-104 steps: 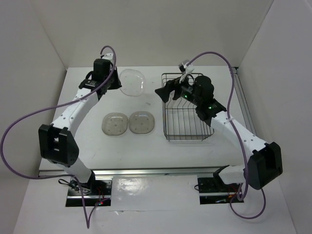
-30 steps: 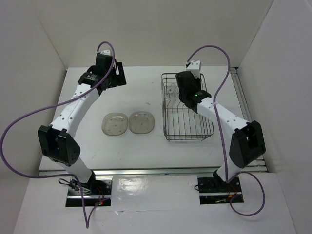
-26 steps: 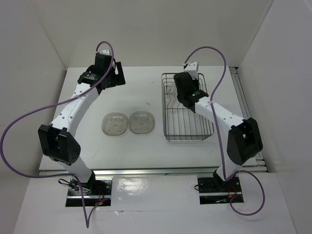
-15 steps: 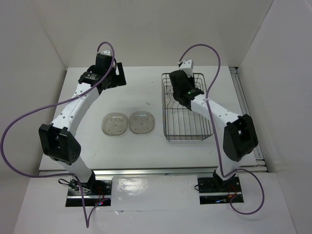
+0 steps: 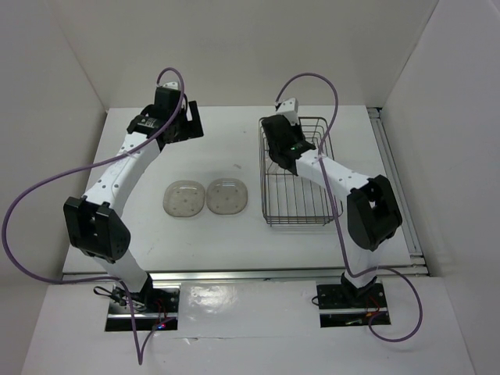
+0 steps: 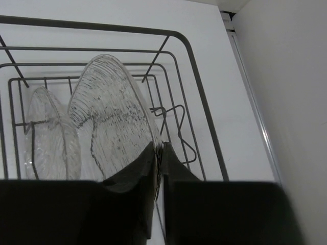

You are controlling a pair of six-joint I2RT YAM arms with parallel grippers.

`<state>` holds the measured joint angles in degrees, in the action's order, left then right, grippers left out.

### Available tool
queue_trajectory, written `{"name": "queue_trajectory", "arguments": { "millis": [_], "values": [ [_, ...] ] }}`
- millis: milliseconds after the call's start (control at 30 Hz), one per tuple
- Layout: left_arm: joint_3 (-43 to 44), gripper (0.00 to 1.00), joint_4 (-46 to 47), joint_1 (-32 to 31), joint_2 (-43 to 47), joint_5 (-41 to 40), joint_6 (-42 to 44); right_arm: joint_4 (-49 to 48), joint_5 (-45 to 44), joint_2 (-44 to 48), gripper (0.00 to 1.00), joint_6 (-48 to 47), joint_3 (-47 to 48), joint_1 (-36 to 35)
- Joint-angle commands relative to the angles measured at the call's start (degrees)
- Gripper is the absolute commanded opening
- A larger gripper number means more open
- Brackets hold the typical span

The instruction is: Load the plates into the dish rack

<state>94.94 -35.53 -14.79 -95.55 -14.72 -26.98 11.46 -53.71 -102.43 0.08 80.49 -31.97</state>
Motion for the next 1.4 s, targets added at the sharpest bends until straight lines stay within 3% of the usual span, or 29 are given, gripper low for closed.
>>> {"name": "queue_trajectory", "arguments": {
  "millis": [0, 67, 100, 200, 267, 533, 700, 1067, 1367],
  "values": [
    [1.7, 1.00, 1.1, 0.1, -0.2, -0.3, -0.3, -3.4, -2.7, -0.8, 0.24, -0.4, 2.5, -0.4],
    [1.7, 1.00, 1.1, 0.1, -0.2, -1.0, -0.3, -3.4, -2.0, -0.8, 0.63, -0.4, 2.5, -0.4],
    [1.7, 1.00, 1.1, 0.6, -0.8, -1.0, -0.3, -3.4, -2.0, -0.8, 0.66, -0.4, 2.5, -0.9],
    [1.1, 1.00, 0.4, 1.2, -2.1, -2.4, -0.8, -4.1, -2.0, -0.8, 0.88, 0.1, 2.5, -0.9],
    [1.1, 1.00, -0.1, 1.7, -2.9, -3.5, -0.8, -4.1, -3.5, -0.2, 0.95, -0.4, 2.5, -0.9],
    [-5.7, 1.00, -6.7, 9.1, -4.5, -2.0, -8.3, -1.7, -5.5, 5.9, 1.00, 0.7, 3.0, 0.1],
    [-11.8, 1.00, -8.7, 9.8, -2.3, -2.5, -9.4, 0.0, -4.5, 11.2, 1.00, 2.8, 3.0, 0.1],
    [-29.7, 0.94, -7.2, 10.3, 4.8, -0.2, -12.0, 2.2, 23.8, 21.6, 1.00, 1.5, 1.6, 0.1],
    [-38.2, 0.86, -3.9, 10.3, 6.2, 1.9, -18.5, 1.6, 26.6, 23.4, 1.00, 1.5, 1.6, -1.0]
  ]
}}
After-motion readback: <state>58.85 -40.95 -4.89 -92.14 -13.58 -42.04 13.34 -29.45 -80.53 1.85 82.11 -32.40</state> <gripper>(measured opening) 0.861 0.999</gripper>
